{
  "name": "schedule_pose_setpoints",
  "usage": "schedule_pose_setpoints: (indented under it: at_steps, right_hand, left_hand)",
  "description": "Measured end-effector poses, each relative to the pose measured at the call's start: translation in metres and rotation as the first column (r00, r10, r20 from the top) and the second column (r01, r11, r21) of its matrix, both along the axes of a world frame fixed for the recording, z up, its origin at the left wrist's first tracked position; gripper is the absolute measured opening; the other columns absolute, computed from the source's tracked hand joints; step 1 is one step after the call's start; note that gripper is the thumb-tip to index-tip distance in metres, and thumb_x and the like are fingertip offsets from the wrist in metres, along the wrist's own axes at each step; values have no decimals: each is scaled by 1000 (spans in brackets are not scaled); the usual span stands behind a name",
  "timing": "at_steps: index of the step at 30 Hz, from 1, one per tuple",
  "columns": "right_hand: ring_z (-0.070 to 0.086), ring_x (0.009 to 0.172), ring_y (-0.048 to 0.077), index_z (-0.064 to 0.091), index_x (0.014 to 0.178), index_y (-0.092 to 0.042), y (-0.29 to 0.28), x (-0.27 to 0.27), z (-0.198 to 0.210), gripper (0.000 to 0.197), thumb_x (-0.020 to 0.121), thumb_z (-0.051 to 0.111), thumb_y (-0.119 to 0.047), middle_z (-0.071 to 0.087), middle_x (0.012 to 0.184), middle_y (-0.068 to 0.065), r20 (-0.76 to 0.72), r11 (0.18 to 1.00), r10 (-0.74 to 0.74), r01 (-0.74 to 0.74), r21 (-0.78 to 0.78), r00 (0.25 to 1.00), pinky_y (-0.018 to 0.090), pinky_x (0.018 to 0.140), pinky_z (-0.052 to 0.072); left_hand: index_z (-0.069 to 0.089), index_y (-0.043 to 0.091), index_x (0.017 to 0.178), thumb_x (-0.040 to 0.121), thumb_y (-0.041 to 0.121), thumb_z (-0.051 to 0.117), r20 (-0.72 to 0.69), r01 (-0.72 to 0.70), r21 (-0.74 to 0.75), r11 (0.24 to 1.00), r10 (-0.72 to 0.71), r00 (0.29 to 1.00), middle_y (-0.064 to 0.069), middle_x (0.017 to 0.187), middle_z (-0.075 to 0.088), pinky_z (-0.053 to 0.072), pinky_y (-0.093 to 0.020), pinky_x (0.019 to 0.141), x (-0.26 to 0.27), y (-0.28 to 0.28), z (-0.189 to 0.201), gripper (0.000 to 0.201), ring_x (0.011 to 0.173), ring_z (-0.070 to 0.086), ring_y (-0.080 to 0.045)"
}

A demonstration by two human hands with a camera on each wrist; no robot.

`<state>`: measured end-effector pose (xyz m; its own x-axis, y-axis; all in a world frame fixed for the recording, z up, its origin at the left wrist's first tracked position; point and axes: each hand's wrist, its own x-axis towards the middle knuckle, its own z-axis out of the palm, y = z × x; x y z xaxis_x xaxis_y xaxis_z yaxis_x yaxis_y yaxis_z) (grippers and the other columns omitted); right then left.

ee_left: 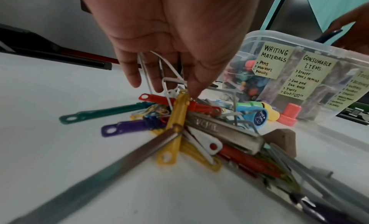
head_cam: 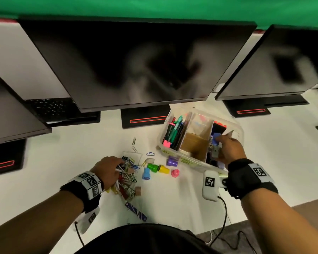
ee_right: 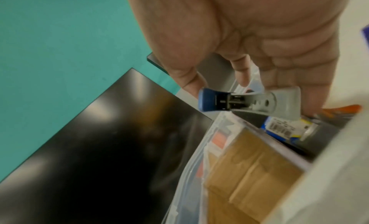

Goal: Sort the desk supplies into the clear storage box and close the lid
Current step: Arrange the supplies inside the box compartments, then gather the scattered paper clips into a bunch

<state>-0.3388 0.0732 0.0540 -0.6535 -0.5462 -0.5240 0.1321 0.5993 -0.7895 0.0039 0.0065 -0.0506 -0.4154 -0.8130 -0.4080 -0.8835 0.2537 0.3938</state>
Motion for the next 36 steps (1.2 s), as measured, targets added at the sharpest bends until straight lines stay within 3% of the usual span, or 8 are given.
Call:
schedule_pose_setpoints:
  at_steps: [5,11,14,17,20,23,27,36]
  right_hand:
    - [49,62,24,50,65,-9,-3,-3,-13,27,91,45,-2,51,68,11,99,993,71,-80,89,993,32,63,45]
    - [60,91,37,61,89,4,-7,1,-15,19,92,45,-5,63,88,21,-122,921,274,-225,317,954,41,84,49]
    - [59,108,34,62,110,1,-10,18,3,26,91,46,-8,62,118,21,-447,864,486,-338,373,751,34,89,45]
    - [62,95,27,65,105,-10,-8,50,15,22,87,53,-8,63,109,11,-701,881,394,-462,103,594,30,86,48]
    - [62,80,17,67,96,-14,-2,83,5,15,90,54,-10,64,92,0,-675,582,680,-770,261,286,25,74,49]
    - [66,93,24,65,99,-18,6,96,-35,20,90,48,-15,68,99,5,-496,318,868,-766,559,-2,31,80,53]
    - [55,118,27,50,131,-17,21,91,-73,37,96,35,-19,56,130,8,-351,314,932,-683,660,89,30,98,43]
    - [59,103,29,58,113,-9,21,93,-98,26,94,42,-15,58,117,14,-352,327,929,-696,639,112,28,85,44]
  left_hand:
    - [42,27,137,90,22,52,67,12,-18,1000,-10,998,3,143,44,31,-34,111,1,2,3,49,133,37,-19]
    - [45,20,135,92,13,49,5,5,22,1000,-5,1000,-3,138,48,32,-29,109,7,8,1,44,129,42,-20]
    - [45,19,135,91,12,49,5,12,17,1000,-12,1000,-4,137,48,32,-29,108,9,10,2,44,128,43,-21]
    - [47,22,133,89,15,49,32,44,-50,998,-43,999,-2,137,49,35,-34,107,6,10,7,45,127,43,-22]
    - [50,21,132,91,16,46,-28,155,-84,984,-158,987,0,137,48,33,-29,108,-12,10,15,41,128,41,-21]
    - [52,22,129,93,17,44,-57,265,-62,962,-268,962,3,135,49,34,-28,106,-38,11,19,37,126,43,-18]
    - [55,22,126,91,19,50,-41,354,-12,935,-354,934,-3,128,53,38,-31,101,-67,10,23,35,119,49,-21]
    - [54,7,123,90,9,53,-26,474,102,875,-474,880,-10,128,49,45,-20,77,-87,20,8,33,98,57,-25]
